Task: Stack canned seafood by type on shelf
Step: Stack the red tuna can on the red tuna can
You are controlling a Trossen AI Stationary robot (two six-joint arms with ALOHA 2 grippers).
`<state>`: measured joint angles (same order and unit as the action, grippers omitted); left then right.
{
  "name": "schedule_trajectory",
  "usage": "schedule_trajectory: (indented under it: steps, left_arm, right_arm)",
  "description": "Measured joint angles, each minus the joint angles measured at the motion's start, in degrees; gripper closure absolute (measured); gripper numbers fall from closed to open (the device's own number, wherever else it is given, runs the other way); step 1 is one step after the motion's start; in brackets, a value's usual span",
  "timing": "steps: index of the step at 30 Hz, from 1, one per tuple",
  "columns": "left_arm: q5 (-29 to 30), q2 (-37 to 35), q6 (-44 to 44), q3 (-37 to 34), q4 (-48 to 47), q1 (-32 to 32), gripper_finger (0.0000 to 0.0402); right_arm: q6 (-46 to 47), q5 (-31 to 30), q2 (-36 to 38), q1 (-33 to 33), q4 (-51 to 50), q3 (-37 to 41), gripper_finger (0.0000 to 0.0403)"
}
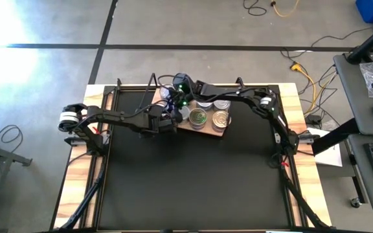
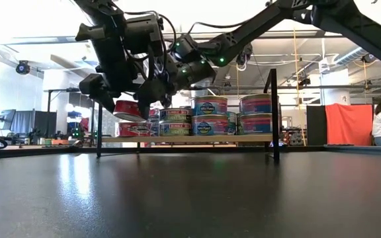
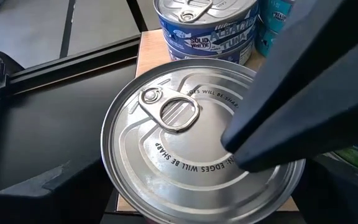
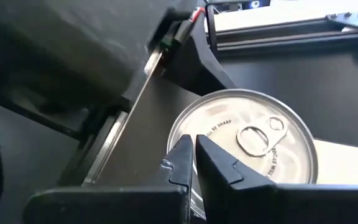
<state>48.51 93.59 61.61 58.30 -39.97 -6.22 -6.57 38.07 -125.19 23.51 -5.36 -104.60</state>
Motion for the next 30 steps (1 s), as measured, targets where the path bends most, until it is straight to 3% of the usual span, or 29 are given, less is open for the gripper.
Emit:
schedule_trajectory:
  steps: [30]
  left_arm:
    - [-0.68,-0.06,-2.3,0.0,0.31,-0.13,0.0002]
  right_arm:
    - [4.9,2.44,-0.2,-0.28,3.3,0.0,0.039]
